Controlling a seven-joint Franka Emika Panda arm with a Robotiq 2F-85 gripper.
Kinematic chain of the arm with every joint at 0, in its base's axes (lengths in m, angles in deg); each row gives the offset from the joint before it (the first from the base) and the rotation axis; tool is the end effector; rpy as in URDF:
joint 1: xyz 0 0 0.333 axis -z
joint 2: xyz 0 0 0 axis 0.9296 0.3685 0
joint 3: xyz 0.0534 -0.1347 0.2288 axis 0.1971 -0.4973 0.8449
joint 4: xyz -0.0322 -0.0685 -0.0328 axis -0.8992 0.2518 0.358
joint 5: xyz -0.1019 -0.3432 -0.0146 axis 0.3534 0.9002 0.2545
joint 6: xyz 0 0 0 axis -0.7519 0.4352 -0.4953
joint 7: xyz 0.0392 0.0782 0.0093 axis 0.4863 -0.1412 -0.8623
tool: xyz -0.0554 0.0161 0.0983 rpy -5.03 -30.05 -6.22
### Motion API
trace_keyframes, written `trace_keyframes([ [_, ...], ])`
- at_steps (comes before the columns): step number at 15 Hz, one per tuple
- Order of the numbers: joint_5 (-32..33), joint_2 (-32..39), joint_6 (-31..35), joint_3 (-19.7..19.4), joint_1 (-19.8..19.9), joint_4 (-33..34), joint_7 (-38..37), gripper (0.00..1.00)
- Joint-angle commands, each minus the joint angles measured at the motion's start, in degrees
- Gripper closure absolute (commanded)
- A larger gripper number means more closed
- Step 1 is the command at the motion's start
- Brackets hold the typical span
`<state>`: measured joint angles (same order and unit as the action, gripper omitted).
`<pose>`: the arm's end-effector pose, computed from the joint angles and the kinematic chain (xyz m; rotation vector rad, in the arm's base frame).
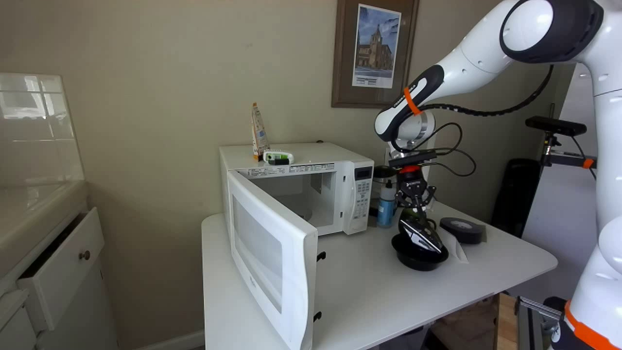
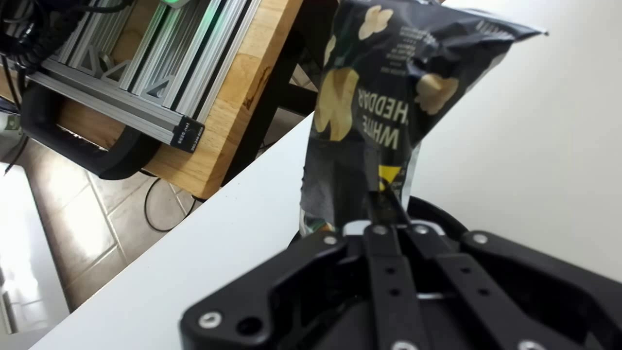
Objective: Empty the popcorn packet into the black bowl
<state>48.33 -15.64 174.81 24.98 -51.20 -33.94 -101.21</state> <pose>0.3993 -0.2622 0.2624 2.4680 -1.6845 -0.9587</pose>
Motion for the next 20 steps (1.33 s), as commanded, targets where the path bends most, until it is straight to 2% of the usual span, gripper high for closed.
trace_keyframes([
  [1, -1.92, 7.06, -5.48, 0.18, 0.08, 7.59, 3.26, 1.00],
  [10, -1.74, 19.02, -16.23, 0.31, 2.05, 21.80, 8.90, 1.00],
  [20, -1.57, 26.66, -26.46, 0.54, 5.55, 33.03, 16.45, 1.00],
])
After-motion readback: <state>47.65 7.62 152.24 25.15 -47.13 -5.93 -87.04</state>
